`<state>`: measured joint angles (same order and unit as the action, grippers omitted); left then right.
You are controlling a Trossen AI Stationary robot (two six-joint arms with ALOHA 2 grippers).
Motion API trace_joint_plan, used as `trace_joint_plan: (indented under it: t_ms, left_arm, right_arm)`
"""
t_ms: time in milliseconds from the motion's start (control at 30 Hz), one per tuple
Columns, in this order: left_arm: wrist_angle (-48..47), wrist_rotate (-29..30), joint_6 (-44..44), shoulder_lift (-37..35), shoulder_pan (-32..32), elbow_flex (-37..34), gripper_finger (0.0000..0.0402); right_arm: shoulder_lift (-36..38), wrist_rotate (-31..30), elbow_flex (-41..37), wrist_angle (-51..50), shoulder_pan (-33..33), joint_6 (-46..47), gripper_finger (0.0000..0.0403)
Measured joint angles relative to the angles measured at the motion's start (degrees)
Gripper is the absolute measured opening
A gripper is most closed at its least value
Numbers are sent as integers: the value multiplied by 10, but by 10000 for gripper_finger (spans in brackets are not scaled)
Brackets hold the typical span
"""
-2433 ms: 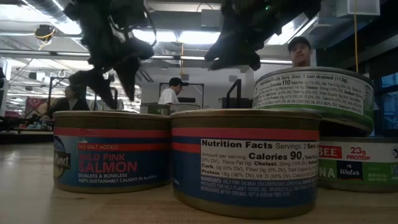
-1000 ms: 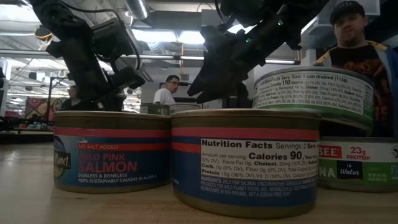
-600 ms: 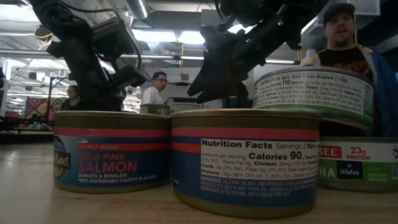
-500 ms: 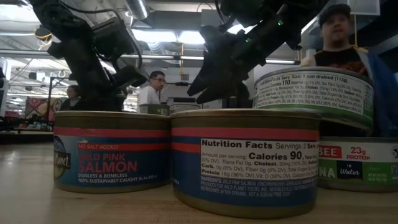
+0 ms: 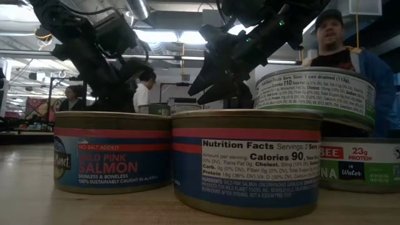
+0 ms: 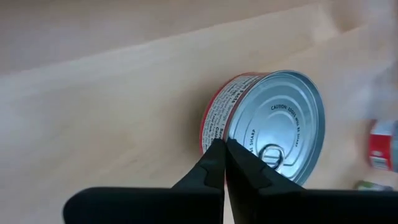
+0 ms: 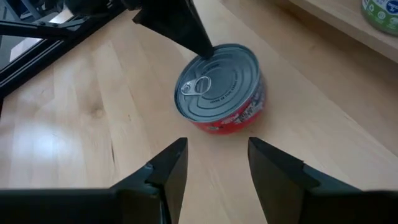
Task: Stack canned seafood by type on shelf
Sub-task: Stack the red tuna can on top of the other red tuna can on the shelf
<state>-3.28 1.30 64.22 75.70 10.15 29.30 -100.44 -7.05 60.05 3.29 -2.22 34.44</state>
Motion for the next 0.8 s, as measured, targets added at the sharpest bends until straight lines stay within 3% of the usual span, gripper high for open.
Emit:
trace_joint_plan:
  t_ms: [267, 400, 600, 800]
  left_arm:
    - [74, 0, -37, -1, 0, 0, 0]
    - [104, -10, -42, -1, 0, 1, 0]
    - [106, -17, -37, -2, 0, 17, 0]
    - [106, -17, -35, -2, 1, 49, 0]
  right_arm:
    - [0, 4, 0, 2, 5, 0, 170]
    - [9, 49, 0, 3, 20, 0, 170]
    - [49, 172, 0, -5, 47, 0, 170]
    - [121, 178, 0, -51, 49, -52, 170]
